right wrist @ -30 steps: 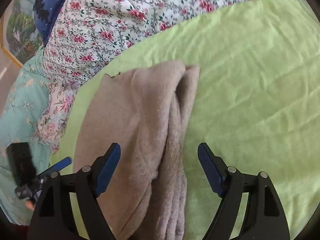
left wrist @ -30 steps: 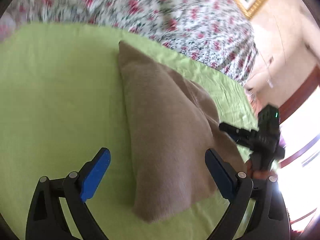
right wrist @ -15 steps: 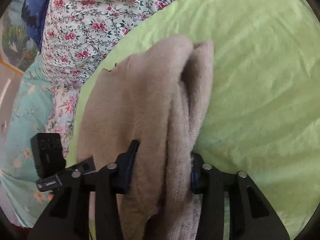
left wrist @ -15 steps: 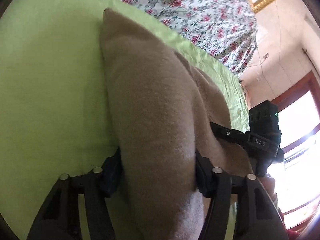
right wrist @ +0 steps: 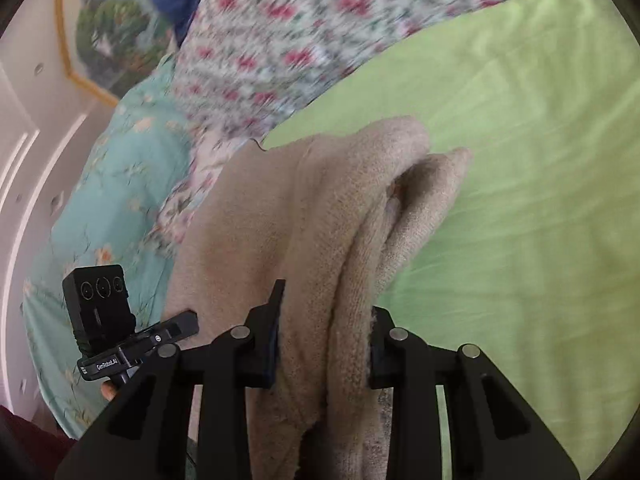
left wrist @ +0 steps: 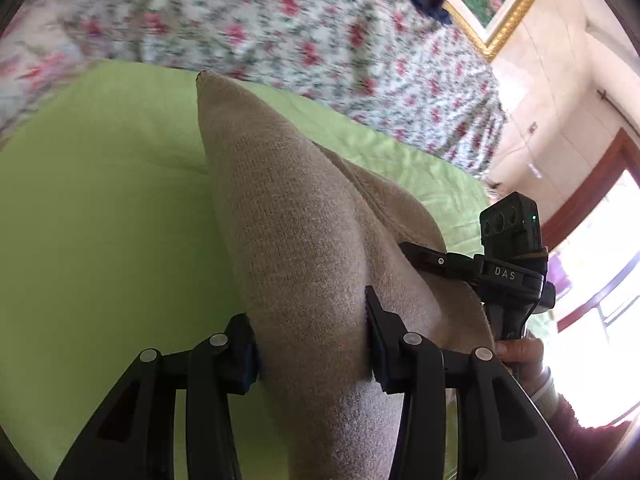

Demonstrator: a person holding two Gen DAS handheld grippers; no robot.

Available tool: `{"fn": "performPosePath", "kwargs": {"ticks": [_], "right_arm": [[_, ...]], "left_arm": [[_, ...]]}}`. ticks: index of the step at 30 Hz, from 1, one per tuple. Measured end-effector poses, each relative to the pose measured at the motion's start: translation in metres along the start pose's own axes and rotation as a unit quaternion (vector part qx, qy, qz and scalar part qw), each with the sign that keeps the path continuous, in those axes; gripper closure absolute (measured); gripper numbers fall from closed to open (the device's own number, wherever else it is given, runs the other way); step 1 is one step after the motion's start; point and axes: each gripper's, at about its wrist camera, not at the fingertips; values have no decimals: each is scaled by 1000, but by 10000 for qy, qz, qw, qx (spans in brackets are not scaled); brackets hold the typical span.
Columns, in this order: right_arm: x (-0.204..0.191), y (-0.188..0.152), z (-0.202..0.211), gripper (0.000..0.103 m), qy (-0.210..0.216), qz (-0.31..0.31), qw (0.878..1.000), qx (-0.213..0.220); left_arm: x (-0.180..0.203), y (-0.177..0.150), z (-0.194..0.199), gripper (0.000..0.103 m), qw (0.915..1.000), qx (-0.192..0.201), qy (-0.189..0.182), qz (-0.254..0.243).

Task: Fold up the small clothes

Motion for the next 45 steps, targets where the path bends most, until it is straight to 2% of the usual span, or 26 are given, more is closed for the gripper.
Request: {"fn": "performPosePath", "kwargs": {"ticks": [4,7,9,11,14,17,22,25,27,28,30,32,34,39,41,45], "right_arm": [[-14,-11,-35,71,4,74,9996,-276],[-18,-16,-51,70,-214,182,9988,-404],[-15,-19,-53,68,-338,198,9983,-442],[-12,-20,-52,61,-389,184,9979,-488],[-13,-17,-45,52,-656,240,9964,-481],[-15,-4,-29,46,-878,356,9953,-222],[-19,34,-27,46,-1007,382,9941,130],[-18,49,-44,46,-1007,314,9944,89],[-15,56,-61,58,-1104,267,9935,-71],[-14,57,-68,86,-1207,280,9922,-161],[-19,58,-62,93,-1157,360,9926,35],[-32,58,-40,94,-859,518,9935,532],[-36,53,-24,94,-1120,605,9885,815],[0,41,-40,94,-1685,204,9846,406],[4,37,-42,91,-1648,72,9858,301],[-11,32,-21,89,-1601,100,9859,469]], "left_arm": [[-35,-19,19,59,9995,17,169,262],[-55,-35,8,58,9986,-115,266,433],[-64,-45,-1,55,9981,-170,324,487],[-68,-50,0,51,9980,-117,231,569],[-69,-47,5,41,9979,-68,153,630],[-75,-37,17,36,9975,112,214,660],[-93,-17,21,34,9949,282,380,892],[-105,-8,15,34,9922,275,528,1098],[-110,-4,9,34,9904,217,605,1223],[-111,-2,5,35,9896,158,679,1255],[-107,0,2,40,9898,149,764,1196],[-97,1,2,46,9912,171,841,1005],[-89,1,0,47,9914,165,1022,800],[-75,0,-14,47,9893,-18,1365,511],[-67,0,-8,47,9882,-3,1477,395],[-52,-16,24,47,9883,124,1509,199]]}}
Point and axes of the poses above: each gripper's, at about its wrist camera, not at the fingertips, and z roughly against the way its jaws point, x to its right, y to its top
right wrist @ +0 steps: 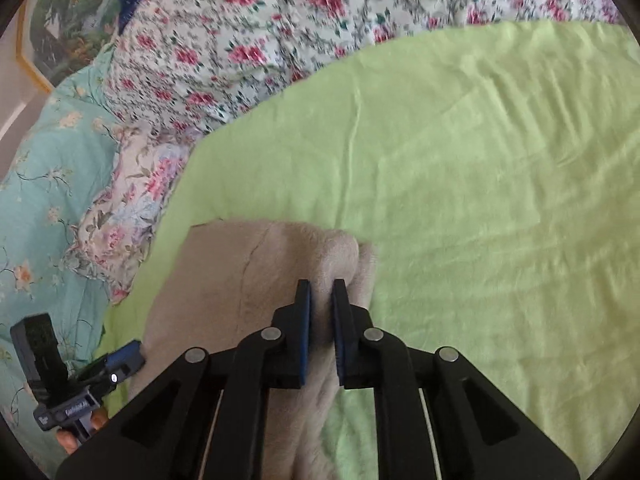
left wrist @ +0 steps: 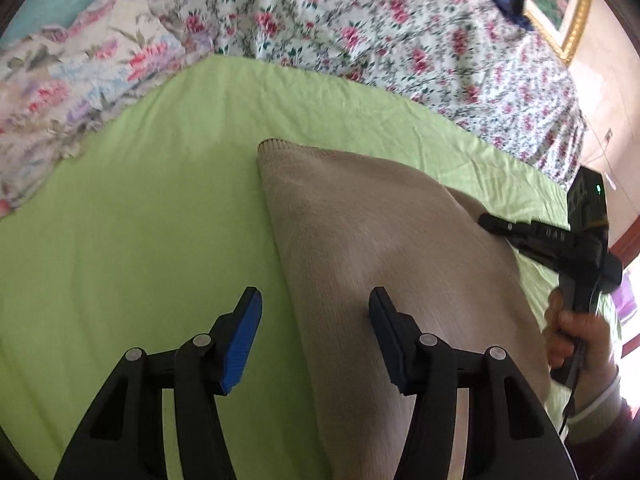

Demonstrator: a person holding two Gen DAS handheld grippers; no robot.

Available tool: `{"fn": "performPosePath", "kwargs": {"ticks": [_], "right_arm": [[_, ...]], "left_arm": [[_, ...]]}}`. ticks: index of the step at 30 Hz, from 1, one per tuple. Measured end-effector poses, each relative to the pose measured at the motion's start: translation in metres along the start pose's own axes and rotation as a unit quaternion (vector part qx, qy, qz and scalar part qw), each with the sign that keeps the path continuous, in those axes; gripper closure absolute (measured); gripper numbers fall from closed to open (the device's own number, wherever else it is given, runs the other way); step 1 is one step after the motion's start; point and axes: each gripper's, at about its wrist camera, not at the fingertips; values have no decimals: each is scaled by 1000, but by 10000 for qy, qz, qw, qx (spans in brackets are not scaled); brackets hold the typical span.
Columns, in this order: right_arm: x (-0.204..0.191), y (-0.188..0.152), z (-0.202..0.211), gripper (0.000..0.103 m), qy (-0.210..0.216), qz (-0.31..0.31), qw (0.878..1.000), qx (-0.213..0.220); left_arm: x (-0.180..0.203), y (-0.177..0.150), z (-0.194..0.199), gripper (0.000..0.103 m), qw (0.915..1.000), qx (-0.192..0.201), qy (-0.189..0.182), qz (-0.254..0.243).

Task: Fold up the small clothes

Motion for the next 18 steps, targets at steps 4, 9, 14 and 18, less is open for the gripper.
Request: {"fn": "performPosePath", "kwargs": {"ticks": [4,9,14,18], "right_arm": [[-12,-25,42,68,130,142,9996,187],[-15,-78,72,61,295,104,9995,106],[-8,-121,84,61,344,-55,9994,-42],[-10,-143,79,61,328,16,9990,-307]], "left_arm": [[1,-42,43,46,9998,102,-155,-123],[4,-109,76,46,9996,41,-134,-232],[12,-151,74,45,9995,-125,-183,-213],[19,-147,60,45,9999,-56,-125,-93]]}}
Point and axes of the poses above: each gripper's, at about its wrist camera, not at the fingertips, and z roughly against the way its jaws point, x to its right, y to its top
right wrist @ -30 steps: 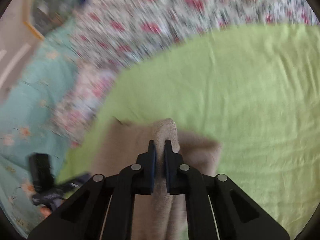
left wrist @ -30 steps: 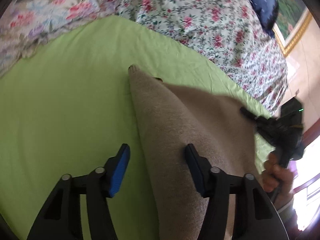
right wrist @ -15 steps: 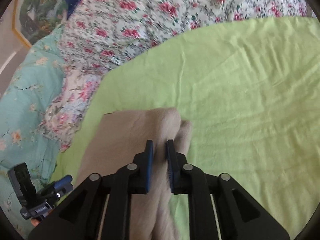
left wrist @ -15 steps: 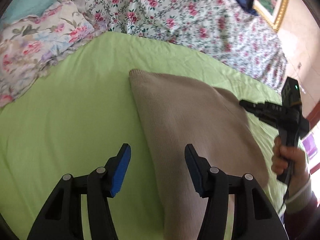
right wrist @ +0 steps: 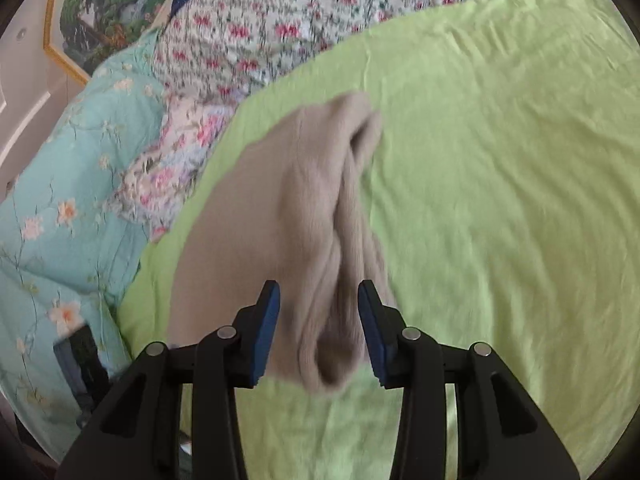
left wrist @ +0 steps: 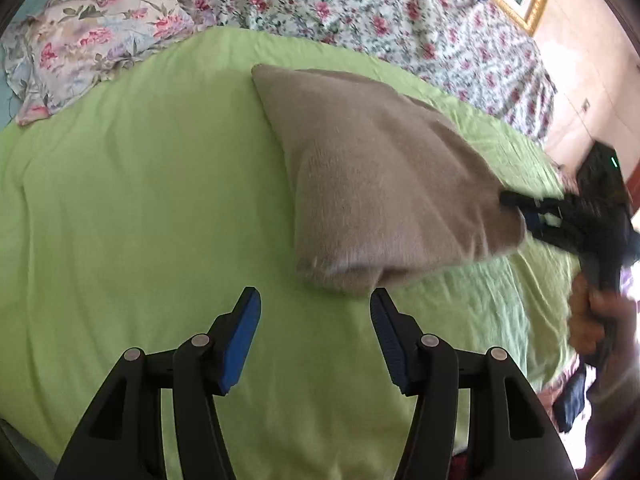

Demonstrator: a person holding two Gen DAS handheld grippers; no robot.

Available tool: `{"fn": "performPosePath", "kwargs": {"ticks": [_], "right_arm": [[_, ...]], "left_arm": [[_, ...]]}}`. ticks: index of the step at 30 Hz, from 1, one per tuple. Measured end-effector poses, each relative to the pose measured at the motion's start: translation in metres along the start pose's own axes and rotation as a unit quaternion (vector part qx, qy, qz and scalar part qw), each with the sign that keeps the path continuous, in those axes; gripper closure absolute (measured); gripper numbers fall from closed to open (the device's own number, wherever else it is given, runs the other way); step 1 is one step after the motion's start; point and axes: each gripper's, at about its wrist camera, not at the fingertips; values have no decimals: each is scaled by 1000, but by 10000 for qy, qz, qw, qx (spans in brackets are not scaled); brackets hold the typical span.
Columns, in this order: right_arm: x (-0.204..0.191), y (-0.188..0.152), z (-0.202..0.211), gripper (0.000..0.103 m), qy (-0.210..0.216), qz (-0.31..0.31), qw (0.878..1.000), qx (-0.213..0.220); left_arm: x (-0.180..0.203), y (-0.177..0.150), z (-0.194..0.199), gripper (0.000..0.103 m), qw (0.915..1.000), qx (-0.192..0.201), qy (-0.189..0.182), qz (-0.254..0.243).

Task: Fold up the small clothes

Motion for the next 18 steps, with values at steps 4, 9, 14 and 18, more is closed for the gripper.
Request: {"fn": "performPosePath", "kwargs": {"ticks": [4,9,14,18], "right_arm": [[-4,-7,-7,61,22,57,9999,-102],[-15,0,1,97,-41,390,9992,99],[-1,-6,-17,97,-785,652,9946,-164],[5,-10,-18,95,-703,495,9961,-184]], "left_arm": [[3,13,-16,45,9997,113,81,203],[11,15,-20,82,9951,290,946,75],[26,1,-30,87,9884,158,1491,-236],[25,2,-20,85,9923,82,1206,-278]]}}
Point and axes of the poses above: each gripper's, at about its wrist camera, not at the fingertips, and z roughly against the way its jaws point, x to its right, y to its top
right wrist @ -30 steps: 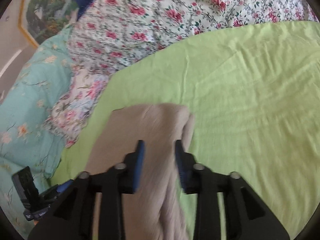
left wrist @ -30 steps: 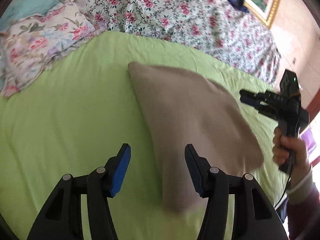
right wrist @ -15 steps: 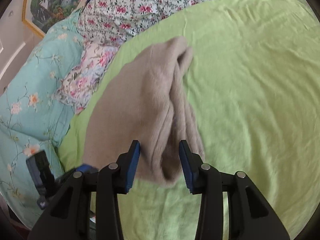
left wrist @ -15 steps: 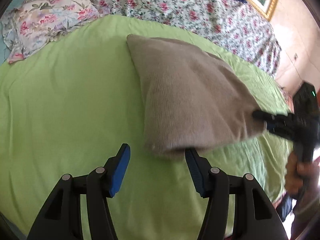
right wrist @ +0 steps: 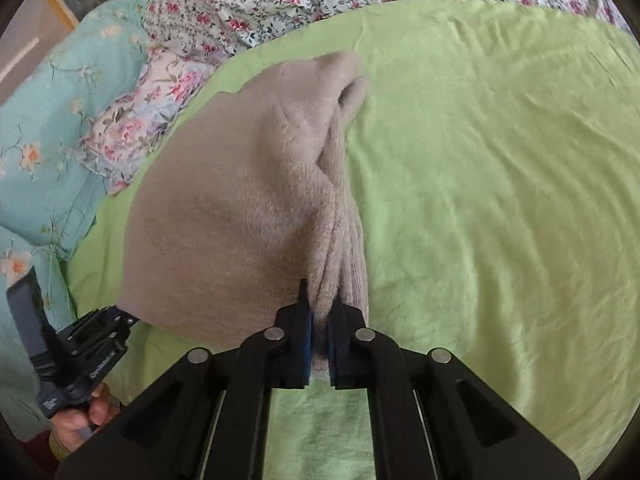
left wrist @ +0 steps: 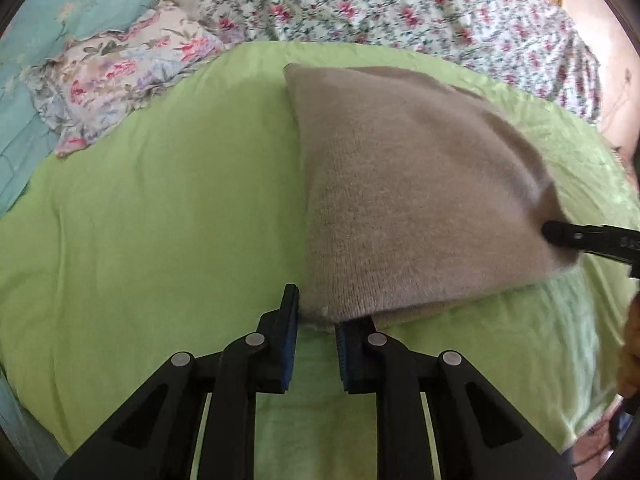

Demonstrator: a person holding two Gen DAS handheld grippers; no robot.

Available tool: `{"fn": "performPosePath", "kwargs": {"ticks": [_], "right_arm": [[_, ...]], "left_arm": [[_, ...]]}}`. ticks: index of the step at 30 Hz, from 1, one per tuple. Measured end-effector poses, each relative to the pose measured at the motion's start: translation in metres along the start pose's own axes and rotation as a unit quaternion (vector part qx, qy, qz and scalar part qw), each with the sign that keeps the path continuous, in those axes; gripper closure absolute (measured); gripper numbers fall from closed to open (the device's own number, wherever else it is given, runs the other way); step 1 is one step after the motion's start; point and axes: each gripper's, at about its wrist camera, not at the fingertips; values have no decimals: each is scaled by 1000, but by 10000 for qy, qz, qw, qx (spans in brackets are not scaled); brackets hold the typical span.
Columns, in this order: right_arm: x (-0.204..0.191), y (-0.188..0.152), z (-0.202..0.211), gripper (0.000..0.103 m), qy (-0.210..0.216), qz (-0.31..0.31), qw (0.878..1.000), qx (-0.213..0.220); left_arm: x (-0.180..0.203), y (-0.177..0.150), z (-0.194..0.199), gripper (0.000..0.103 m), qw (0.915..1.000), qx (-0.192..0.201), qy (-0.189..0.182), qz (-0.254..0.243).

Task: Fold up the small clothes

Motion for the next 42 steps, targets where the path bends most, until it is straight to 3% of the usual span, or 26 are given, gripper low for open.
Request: {"fn": "performPosePath", "kwargs": {"ticks": [4,9,13,17,21,27,34,36,38,39,42], "right_arm": [[1,7,26,87,-24,-101,9998,178],[-20,29,59,86,310,-7,9964,791],[-47,42,26,86,556,139,9965,603],[-39,51,-13,87,250,-106,9990,350],[-13,62,-37,103,-55,-358,9987,346],[-12,65,-39,103,-115,-269,9986,438],[-47,32,16,99,313,147,9973,652],[-55,12,21,99,126,407,9975,569],[-48,-8,8,99,-669,582,9958,235],[-40,-15,1,100,-870,578,9945,111],[-19,-23,4,102,-426,194,9985,297]], "left_arm": [[-20,-2,29,83,9983,54,-587,-7],[-51,15,74,80,9875,677,-1414,180],[-41,41,62,80,9784,958,-1832,41],[-25,49,20,83,9714,465,-2329,13],[-8,36,-23,84,9771,-238,-2109,-143],[-8,32,-25,86,9771,-157,-2099,324],[-1,22,-12,85,9820,-107,-1871,220],[0,21,-8,85,9836,-93,-1798,146],[2,20,-6,85,9857,-89,-1680,48],[3,19,-6,85,9864,-93,-1639,2],[6,17,-6,85,9881,-120,-1529,-85]]}}
Point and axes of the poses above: each gripper's, at about its wrist camera, not at the fingertips, and z roughly against the way its jaws point, x to its right, y to its top
